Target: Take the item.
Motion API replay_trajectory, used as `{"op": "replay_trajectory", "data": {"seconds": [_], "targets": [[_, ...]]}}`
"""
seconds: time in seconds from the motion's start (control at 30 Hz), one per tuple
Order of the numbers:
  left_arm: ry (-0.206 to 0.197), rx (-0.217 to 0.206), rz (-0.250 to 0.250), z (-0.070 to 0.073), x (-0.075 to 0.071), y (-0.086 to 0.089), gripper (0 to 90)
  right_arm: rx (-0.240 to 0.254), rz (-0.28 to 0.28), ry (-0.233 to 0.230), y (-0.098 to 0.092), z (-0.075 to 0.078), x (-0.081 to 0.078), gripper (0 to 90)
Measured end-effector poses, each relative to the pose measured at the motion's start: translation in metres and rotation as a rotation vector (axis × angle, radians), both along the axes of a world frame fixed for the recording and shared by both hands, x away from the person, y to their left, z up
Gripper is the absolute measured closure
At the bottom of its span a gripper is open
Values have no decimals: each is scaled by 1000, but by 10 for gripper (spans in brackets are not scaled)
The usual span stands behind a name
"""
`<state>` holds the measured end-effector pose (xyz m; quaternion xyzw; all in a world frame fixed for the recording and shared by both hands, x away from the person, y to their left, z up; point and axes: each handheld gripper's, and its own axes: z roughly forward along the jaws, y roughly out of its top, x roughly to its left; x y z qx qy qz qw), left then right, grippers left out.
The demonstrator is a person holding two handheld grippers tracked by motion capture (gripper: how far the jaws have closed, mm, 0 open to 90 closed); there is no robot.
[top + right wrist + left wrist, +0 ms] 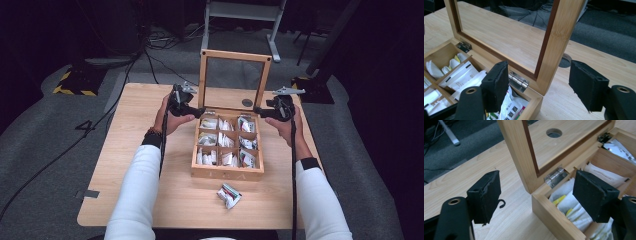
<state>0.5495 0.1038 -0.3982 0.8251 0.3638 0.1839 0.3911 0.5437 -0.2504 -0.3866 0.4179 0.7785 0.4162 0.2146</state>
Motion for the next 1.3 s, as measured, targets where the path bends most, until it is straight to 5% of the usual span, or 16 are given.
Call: {"op": "replay_trajectory", "data": {"seconds": [0.13, 0.43, 0.73, 0.83, 1.03, 1.3], "targets": [[4, -4, 20, 0, 6, -7, 230, 24, -17, 12, -1, -4, 7, 324], [37, -6, 57, -8, 19, -20, 236, -1, -17, 34, 9, -15, 19, 334], [56, 43, 57, -15, 27, -26, 242, 20, -24, 26, 13, -15, 28, 366], [64, 0, 70, -16, 30, -24, 253, 21, -38, 30, 11, -16, 31, 376], [58, -13, 55, -15, 32, -28, 315, 33, -56, 16, 7, -19, 35, 414], [54, -48, 96, -14, 35, -34, 372, 60, -12, 37, 11, -21, 37, 486]]}}
